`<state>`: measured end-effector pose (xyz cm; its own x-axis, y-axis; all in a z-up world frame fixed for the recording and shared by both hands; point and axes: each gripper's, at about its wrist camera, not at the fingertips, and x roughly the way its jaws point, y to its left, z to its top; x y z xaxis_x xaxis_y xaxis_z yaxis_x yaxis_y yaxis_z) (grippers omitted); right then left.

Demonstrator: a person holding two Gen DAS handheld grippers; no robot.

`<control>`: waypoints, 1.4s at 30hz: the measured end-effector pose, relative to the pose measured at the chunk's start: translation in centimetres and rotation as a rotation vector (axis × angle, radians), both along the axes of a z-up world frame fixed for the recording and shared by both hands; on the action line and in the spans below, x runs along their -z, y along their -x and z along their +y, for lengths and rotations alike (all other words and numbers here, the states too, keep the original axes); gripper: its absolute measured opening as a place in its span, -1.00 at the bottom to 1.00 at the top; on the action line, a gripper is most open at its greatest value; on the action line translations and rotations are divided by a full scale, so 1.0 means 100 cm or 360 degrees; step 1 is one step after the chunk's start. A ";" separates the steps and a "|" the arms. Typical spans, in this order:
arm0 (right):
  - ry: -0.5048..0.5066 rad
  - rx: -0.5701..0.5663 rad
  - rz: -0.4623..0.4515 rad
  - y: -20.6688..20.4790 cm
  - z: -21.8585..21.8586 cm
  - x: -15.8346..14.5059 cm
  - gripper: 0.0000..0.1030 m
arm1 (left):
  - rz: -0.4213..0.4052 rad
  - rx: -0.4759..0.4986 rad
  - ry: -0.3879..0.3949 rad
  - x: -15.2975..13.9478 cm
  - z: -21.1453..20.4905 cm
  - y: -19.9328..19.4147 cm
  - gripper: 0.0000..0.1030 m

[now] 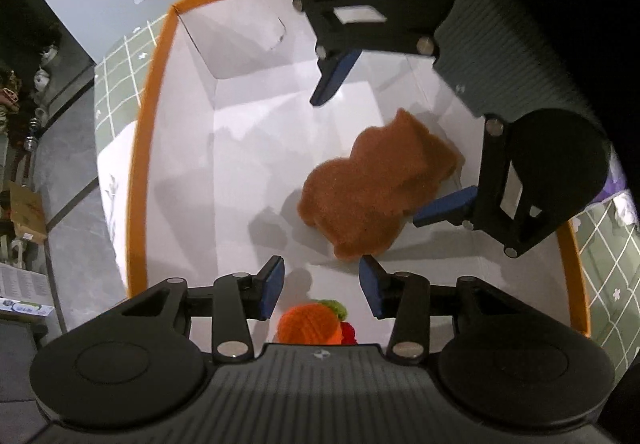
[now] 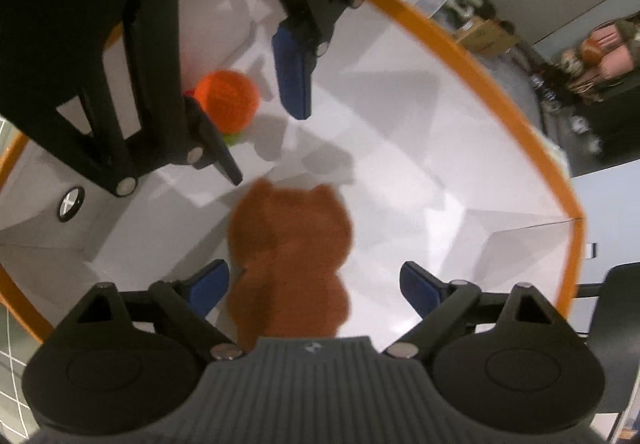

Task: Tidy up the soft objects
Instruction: 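Open both grippers to drop the sponge and ball into the orange box, then grasp the crumpled white tissue with the left gripper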

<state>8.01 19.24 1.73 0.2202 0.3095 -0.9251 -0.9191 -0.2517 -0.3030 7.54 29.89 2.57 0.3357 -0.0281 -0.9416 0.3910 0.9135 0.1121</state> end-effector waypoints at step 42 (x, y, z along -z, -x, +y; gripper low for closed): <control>-0.0379 0.0509 -0.0205 0.135 -0.322 -0.046 0.84 | -0.0549 0.0516 0.0268 -0.014 -0.236 0.098 0.35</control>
